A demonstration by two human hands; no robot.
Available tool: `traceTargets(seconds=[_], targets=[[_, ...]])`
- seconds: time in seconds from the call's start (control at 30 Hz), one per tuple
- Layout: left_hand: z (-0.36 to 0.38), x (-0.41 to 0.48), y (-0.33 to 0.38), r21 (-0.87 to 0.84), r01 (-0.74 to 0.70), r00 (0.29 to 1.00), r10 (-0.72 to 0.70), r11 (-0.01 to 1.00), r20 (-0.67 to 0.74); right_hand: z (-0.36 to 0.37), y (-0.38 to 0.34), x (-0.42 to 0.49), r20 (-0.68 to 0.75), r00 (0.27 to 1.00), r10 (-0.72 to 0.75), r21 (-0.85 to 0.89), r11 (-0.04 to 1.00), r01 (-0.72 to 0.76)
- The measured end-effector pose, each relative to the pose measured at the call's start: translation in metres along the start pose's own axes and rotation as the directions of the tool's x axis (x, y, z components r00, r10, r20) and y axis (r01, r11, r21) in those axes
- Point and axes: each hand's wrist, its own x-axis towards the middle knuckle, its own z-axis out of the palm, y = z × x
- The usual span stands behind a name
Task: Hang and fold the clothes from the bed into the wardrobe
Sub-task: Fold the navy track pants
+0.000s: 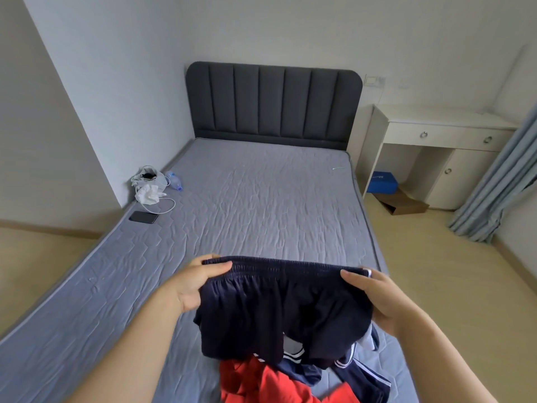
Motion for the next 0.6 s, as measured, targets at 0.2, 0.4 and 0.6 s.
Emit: traceTargets(seconds=[0.2, 0.4, 0.6], targets=[[0.063, -0.001, -0.029, -0.038, -0.072, 0.951, 0.057, 0.997, -0.304, 0.036, 0.019, 0.006, -0.284, 0.943, -0.174, -0.185, 0.975, 0.124], [0.112, -0.017, -0.034, 0.366, -0.306, 0.867, 0.416, 0.879, -0.274, 0.073, 0.025, -0.012, -0.087, 0.942, -0.323, -0.266, 0.919, 0.290], [0.108, -0.022, -0.032, 0.342, -0.388, 0.883, 0.452, 0.856, -0.129, 0.069, 0.023, -0.018, 0.190, 0.963, -0.190, 0.279, 0.951, 0.133]])
